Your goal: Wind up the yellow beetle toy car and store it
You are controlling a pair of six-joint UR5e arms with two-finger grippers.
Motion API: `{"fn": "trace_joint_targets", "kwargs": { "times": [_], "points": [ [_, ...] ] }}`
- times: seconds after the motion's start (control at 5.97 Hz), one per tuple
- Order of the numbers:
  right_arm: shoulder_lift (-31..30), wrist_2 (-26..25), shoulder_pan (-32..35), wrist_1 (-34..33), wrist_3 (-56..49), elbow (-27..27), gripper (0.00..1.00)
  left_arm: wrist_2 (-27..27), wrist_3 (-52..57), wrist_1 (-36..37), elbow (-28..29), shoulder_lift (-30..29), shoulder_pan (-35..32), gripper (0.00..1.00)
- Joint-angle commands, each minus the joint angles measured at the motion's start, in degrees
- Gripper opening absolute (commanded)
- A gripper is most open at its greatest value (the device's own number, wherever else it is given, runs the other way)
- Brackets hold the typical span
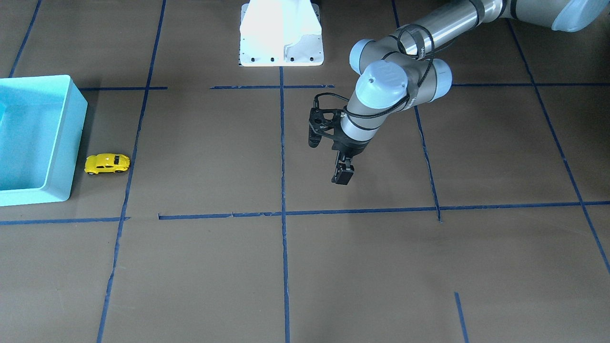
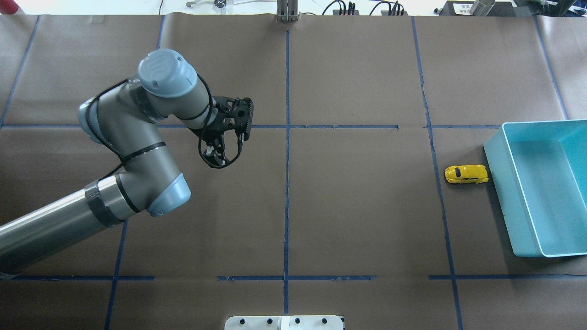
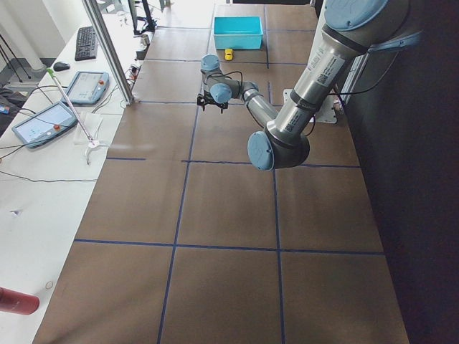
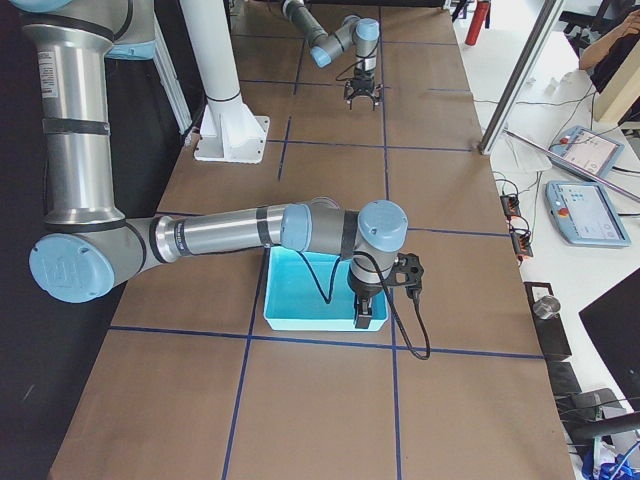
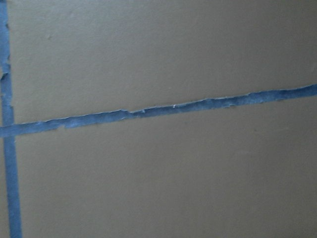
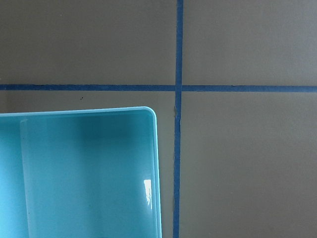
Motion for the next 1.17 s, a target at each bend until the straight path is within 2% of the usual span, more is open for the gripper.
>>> {"fn": "trace_joint_targets", "kwargs": {
  "times": [0.0,0.34,0.67,1.01],
  "points": [
    [0.0,0.0,0.0,0.0,-0.1,0.1,1.00,-3.3,-0.4,6.3,-4.8,2.8,-6.4,1.00],
    [0.3,0.0,-0.2,0.1,-0.1,0.3,1.00,-7.7,-0.4,9.9,-4.9,5.6,-13.7,1.00],
    [0.5,0.2,-0.5,0.4,-0.1,1.0,1.00,-7.9,-0.5,11.0,-4.9,8.4,-18.5,1.00],
    [0.5,0.4,-1.6,0.4,-0.9,3.3,1.00,-9.5,-0.4,13.1,-4.9,12.5,-26.3,1.00]
  ]
}}
